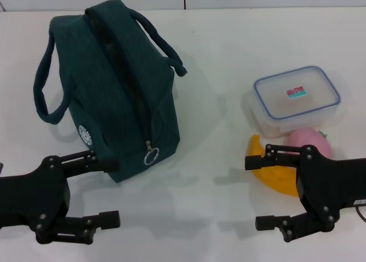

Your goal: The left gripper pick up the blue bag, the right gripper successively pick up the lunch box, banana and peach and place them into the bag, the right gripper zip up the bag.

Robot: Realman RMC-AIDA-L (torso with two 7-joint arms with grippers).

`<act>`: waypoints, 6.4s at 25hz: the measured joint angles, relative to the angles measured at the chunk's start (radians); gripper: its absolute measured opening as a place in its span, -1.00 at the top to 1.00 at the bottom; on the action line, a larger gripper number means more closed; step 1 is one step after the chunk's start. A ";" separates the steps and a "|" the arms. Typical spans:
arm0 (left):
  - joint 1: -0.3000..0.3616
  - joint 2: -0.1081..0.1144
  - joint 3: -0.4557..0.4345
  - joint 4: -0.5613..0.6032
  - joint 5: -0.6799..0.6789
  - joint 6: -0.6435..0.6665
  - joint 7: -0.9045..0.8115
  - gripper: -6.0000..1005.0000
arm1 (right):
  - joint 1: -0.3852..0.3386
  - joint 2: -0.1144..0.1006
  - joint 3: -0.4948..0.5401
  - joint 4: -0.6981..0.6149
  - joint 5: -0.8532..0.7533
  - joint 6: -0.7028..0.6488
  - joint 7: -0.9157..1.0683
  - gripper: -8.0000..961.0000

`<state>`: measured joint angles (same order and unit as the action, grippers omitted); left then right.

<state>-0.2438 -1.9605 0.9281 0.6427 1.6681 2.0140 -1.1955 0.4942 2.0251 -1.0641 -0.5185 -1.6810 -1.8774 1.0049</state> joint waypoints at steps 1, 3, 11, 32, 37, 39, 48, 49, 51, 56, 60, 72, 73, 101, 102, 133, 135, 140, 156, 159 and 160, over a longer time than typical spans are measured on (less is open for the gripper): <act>0.000 0.000 0.000 0.000 0.000 0.000 0.001 -0.76 | 0.000 0.000 0.000 0.001 0.000 0.000 0.000 -0.82; 0.001 0.000 0.000 0.000 0.000 -0.001 0.007 -0.76 | 0.000 0.001 0.000 0.001 0.000 0.000 -0.001 -0.82; 0.003 -0.001 -0.004 0.000 0.002 -0.002 0.013 -0.74 | -0.003 0.001 0.001 0.002 0.000 0.000 -0.011 -0.82; -0.138 0.043 -0.490 0.210 0.114 -0.292 -0.770 -0.68 | -0.009 -0.003 0.010 0.011 0.036 0.026 -0.012 -0.81; -0.214 0.056 -0.468 0.370 0.319 -0.278 -1.122 -0.67 | -0.010 -0.003 0.011 0.012 0.040 0.030 -0.013 -0.81; -0.226 0.056 -0.435 0.429 0.360 -0.265 -1.228 -0.67 | -0.012 -0.003 0.012 0.014 0.046 0.036 -0.014 -0.81; -0.229 0.014 -0.352 0.587 0.370 -0.251 -1.411 -0.64 | -0.022 -0.005 0.012 0.017 0.049 0.054 -0.025 -0.81; -0.231 0.008 -0.348 0.588 0.375 -0.251 -1.414 -0.64 | -0.023 -0.005 0.012 0.017 0.050 0.055 -0.027 -0.81; -0.237 -0.003 -0.340 0.588 0.397 -0.253 -1.417 -0.64 | -0.023 -0.005 0.012 0.018 0.050 0.060 -0.027 -0.81; -0.257 -0.019 -0.329 0.582 0.485 -0.266 -1.417 -0.62 | -0.023 -0.005 0.012 0.026 0.050 0.065 -0.037 -0.81; -0.265 -0.023 -0.315 0.582 0.524 -0.268 -1.412 -0.61 | -0.023 -0.005 0.012 0.028 0.050 0.069 -0.040 -0.81; -0.268 -0.036 -0.283 0.567 0.543 -0.290 -1.414 -0.58 | -0.024 -0.006 0.013 0.040 0.062 0.080 -0.048 -0.81; -0.267 -0.037 -0.278 0.567 0.543 -0.291 -1.413 -0.58 | -0.024 -0.006 0.013 0.040 0.062 0.080 -0.050 -0.81; -0.273 -0.049 -0.202 0.566 0.522 -0.224 -1.427 0.91 | -0.036 -0.008 0.091 0.060 0.080 0.110 -0.040 -0.81; -0.273 -0.049 -0.201 0.566 0.512 -0.207 -1.423 0.91 | -0.037 -0.008 0.124 0.068 0.080 0.122 -0.025 -0.81; -0.314 -0.055 -0.126 0.560 0.357 -0.103 -1.509 0.91 | -0.009 -0.013 0.549 0.317 0.129 0.680 0.437 -0.81; -0.318 -0.057 -0.125 0.555 0.357 -0.103 -1.509 0.91 | -0.003 -0.014 0.549 0.332 0.129 0.682 0.447 -0.81; -0.327 -0.062 -0.104 0.549 0.356 -0.104 -1.510 0.91 | 0.003 -0.014 0.547 0.354 0.124 0.682 0.500 -0.81; -0.338 -0.058 -0.100 0.517 0.352 -0.106 -1.494 0.91 | 0.026 -0.013 0.543 0.364 0.118 0.668 0.603 -0.81; -0.336 -0.058 -0.100 0.515 0.352 -0.106 -1.493 0.91 | 0.026 -0.013 0.535 0.364 0.118 0.647 0.642 -0.81; -0.335 -0.058 -0.100 0.515 0.352 -0.106 -1.493 0.91 | 0.026 -0.013 0.532 0.364 0.118 0.635 0.654 -0.81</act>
<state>-0.5793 -2.0184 0.8283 1.1580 2.0202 1.9084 -2.6888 0.5204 2.0121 -0.5321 -0.1550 -1.5632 -1.2420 1.6588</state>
